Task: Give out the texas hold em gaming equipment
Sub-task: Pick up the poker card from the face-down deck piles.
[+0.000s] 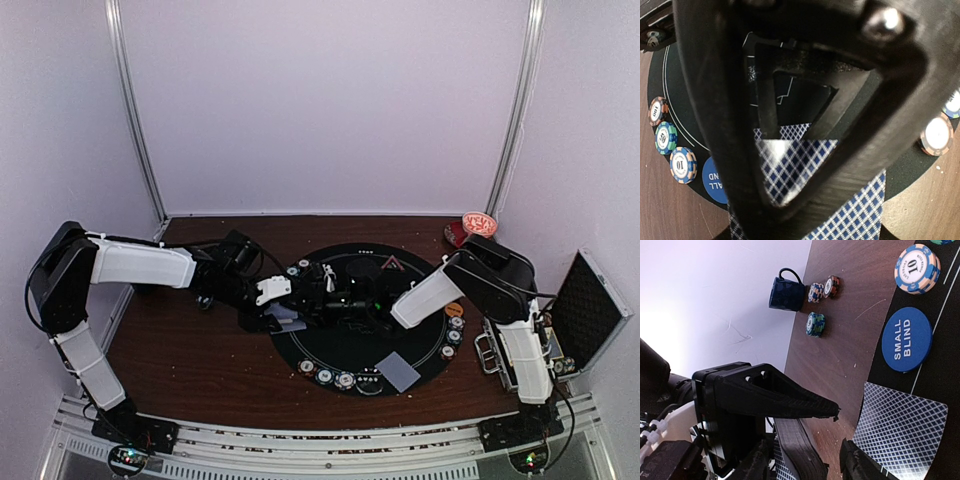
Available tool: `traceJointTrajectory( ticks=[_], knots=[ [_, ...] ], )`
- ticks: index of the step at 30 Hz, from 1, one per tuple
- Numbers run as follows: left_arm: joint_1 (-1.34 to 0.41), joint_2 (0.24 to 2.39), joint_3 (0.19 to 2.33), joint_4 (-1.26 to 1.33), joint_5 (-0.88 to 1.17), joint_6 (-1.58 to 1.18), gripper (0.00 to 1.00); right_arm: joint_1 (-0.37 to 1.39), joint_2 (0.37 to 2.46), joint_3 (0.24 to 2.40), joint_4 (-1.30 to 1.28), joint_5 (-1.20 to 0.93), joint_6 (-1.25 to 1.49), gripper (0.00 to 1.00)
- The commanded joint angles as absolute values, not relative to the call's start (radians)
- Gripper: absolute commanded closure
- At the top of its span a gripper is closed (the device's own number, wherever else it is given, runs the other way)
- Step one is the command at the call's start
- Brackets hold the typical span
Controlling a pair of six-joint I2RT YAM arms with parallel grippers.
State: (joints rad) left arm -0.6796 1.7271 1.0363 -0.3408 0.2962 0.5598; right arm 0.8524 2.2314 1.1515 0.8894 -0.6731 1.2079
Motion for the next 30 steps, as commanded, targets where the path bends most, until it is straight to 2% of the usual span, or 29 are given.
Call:
traceJointTrajectory(
  ticks=[1, 4, 6, 20, 30],
  knots=[
    [-0.678, 1.713, 1.037, -0.322, 0.316, 0.568, 0.4, 0.858, 2.252, 1.179, 0.878, -0.665, 1.206, 0.55],
    [-0.678, 1.714, 1.039, -0.321, 0.313, 0.568, 0.4, 0.858, 2.25, 1.175, 0.875, -0.66, 1.203, 0.63],
    [-0.678, 1.715, 1.039, -0.321, 0.311, 0.567, 0.4, 0.858, 2.249, 1.169, 0.871, -0.657, 1.199, 0.66],
    [-0.68, 1.719, 1.039, -0.322, 0.313, 0.567, 0.4, 0.825, 2.151, 1.06, 0.776, -0.551, 1.134, 0.77],
    [-0.681, 1.723, 1.04, -0.322, 0.31, 0.568, 0.4, 0.838, 2.159, 1.069, 0.924, -0.648, 1.189, 0.86]
  ],
)
